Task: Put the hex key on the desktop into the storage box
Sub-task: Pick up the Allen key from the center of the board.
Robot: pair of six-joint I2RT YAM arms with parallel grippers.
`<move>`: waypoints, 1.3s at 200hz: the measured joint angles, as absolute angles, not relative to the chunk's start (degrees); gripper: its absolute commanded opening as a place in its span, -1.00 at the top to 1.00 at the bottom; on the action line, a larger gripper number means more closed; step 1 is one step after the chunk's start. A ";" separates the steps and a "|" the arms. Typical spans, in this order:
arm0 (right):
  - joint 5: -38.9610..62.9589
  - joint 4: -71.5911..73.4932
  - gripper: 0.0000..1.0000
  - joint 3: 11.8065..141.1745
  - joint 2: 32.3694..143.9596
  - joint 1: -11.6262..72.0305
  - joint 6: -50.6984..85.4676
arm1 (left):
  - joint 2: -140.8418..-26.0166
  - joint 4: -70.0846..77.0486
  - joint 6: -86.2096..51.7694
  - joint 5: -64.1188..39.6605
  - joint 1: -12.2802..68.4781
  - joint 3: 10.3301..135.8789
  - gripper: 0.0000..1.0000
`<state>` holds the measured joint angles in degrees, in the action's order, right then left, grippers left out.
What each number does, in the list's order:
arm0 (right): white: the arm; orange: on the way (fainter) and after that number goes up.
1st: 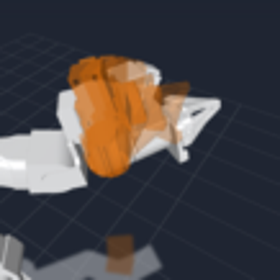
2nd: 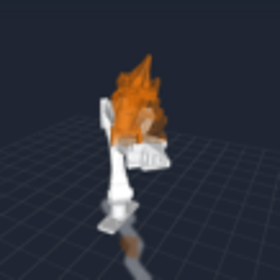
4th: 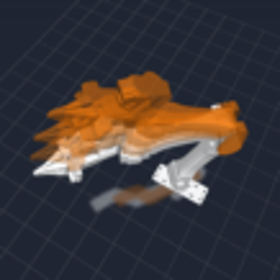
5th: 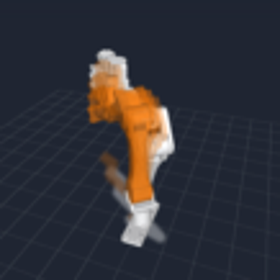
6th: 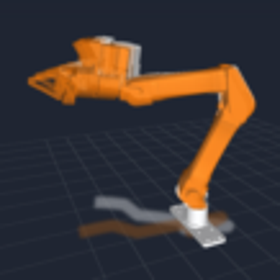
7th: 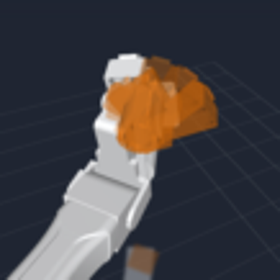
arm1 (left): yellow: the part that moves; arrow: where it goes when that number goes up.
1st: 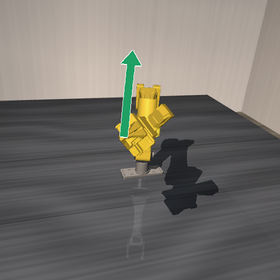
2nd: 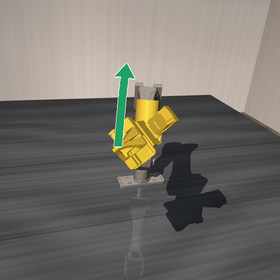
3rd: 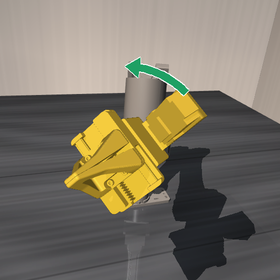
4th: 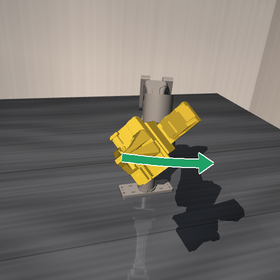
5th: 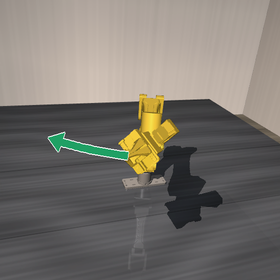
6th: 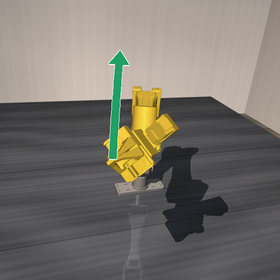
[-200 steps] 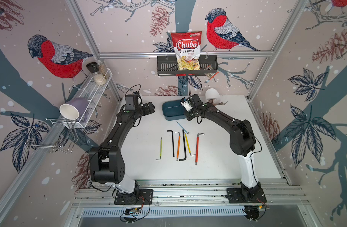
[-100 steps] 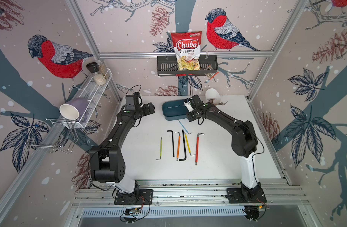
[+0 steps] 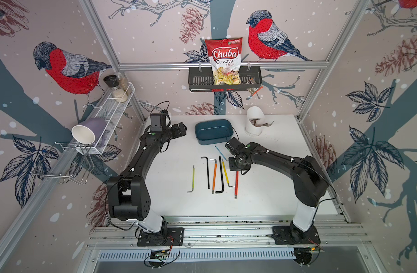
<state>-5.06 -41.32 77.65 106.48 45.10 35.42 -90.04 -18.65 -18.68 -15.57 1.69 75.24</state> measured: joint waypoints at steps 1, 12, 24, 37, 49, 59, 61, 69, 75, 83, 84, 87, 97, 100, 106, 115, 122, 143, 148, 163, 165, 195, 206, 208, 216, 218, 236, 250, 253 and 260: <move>-5.06 -41.34 0.08 77.65 106.67 45.12 35.73 | -90.04 -18.65 -18.68 -15.57 1.69 75.24 -0.91; -5.02 -41.36 0.08 77.65 107.83 45.39 36.49 | -89.95 -18.68 -18.68 -15.68 1.69 75.24 -0.90; -4.23 -41.85 0.08 77.91 109.47 45.95 37.71 | -89.80 -18.68 -18.68 -15.99 1.69 75.24 -0.91; -4.29 -42.30 0.08 78.00 110.83 46.50 38.39 | -89.58 -18.68 -18.68 -16.12 1.69 75.31 -0.91; -4.32 -42.48 0.08 77.69 111.39 46.92 39.18 | -89.41 -18.65 -18.65 -16.29 1.69 75.37 -0.90; -4.34 -42.46 0.08 77.30 111.68 47.09 39.70 | -89.23 -18.68 -18.65 -16.34 1.69 75.37 -0.90; -4.45 -42.46 0.08 77.21 111.77 47.16 39.90 | -89.21 -18.65 -18.68 -16.36 1.69 75.37 -0.90; -4.67 -42.48 0.08 76.86 112.18 47.40 40.60 | -89.17 -18.65 -18.68 -16.47 1.69 75.35 -0.91; -4.62 -42.50 0.09 76.62 112.53 47.62 40.66 | -89.17 -18.65 -18.68 -16.51 1.69 75.37 -0.91; -4.71 -42.41 0.09 76.40 112.88 47.99 41.19 | -89.17 -18.65 -18.68 -16.58 1.69 75.37 -0.91; -4.78 -42.24 0.09 76.38 112.88 48.03 41.23 | -89.19 -18.68 -18.68 -16.58 1.69 75.37 -0.91; -4.95 -42.11 0.09 76.23 112.88 48.16 41.36 | -89.19 -18.70 -18.68 -16.64 1.69 75.42 -0.91; -5.58 -41.32 0.11 75.59 112.86 48.49 42.00 | -89.19 -18.70 -18.70 -16.78 1.69 75.57 -0.91; -5.61 -41.12 0.12 75.37 112.81 48.58 42.00 | -89.19 -18.70 -18.70 -16.82 1.69 75.61 -0.91; -5.72 -40.64 0.15 74.76 112.66 48.64 42.22 | -89.17 -18.68 -18.70 -16.84 1.69 75.68 -0.91; -5.80 -39.42 0.22 73.56 112.31 48.73 42.39 | -89.03 -18.68 -18.70 -16.84 1.69 75.68 -0.91; -6.28 -38.76 0.29 72.66 111.94 48.86 42.61 | -88.88 -18.68 -18.70 -16.82 1.69 75.68 -0.91; -7.94 -35.70 0.63 70.24 110.76 49.10 43.46 | -88.40 -18.63 -18.70 -16.82 1.69 75.64 -0.91; -8.32 -34.72 0.71 69.60 110.43 49.15 43.51 | -88.40 -18.63 -18.70 -16.82 1.69 75.64 -0.91; -8.91 -32.80 0.91 68.07 109.43 49.19 43.83 | -88.40 -18.63 -18.72 -16.75 1.69 75.57 -0.90; -8.95 -32.60 0.93 67.92 109.34 49.19 43.83 | -88.40 -18.65 -18.72 -16.75 1.69 75.55 -0.91; -9.50 -30.57 1.00 66.67 107.50 49.19 43.86 | -88.40 -18.59 -19.11 -16.64 1.69 75.33 -0.90; -9.91 -30.44 1.00 66.50 106.94 49.15 43.81 | -88.40 -18.59 -19.11 -16.45 1.69 75.18 -0.91; -10.07 -30.50 1.00 66.48 106.76 49.08 43.81 | -88.40 -18.59 -19.11 -16.45 1.69 75.13 -0.90; -10.59 -31.22 1.00 66.28 106.08 48.82 43.70 | -88.40 -18.59 -19.11 -16.43 1.69 75.09 -0.91; -10.76 -31.62 1.00 66.28 105.78 48.66 43.59 | -88.40 -18.57 -19.11 -16.38 1.69 75.09 -0.91; -11.53 -32.03 1.00 66.46 102.48 47.35 43.18 | -88.49 -18.52 -19.11 -16.27 1.69 75.02 -0.91; -11.49 -31.35 1.00 67.29 100.07 45.95 41.93 | -88.73 -18.46 -19.11 -16.25 1.69 75.02 -0.91; -11.44 -31.20 1.00 67.48 99.72 45.67 41.89 | -88.79 -18.46 -19.11 -16.25 1.69 75.02 -0.91; -11.14 -30.61 1.00 68.03 98.96 44.84 41.76 | -88.97 -18.46 -19.11 -16.25 1.69 75.02 -0.91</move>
<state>-11.14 -30.61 68.03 98.96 44.84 41.76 -88.97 -18.46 -19.11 -16.25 1.69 75.02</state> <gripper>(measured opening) 0.158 0.953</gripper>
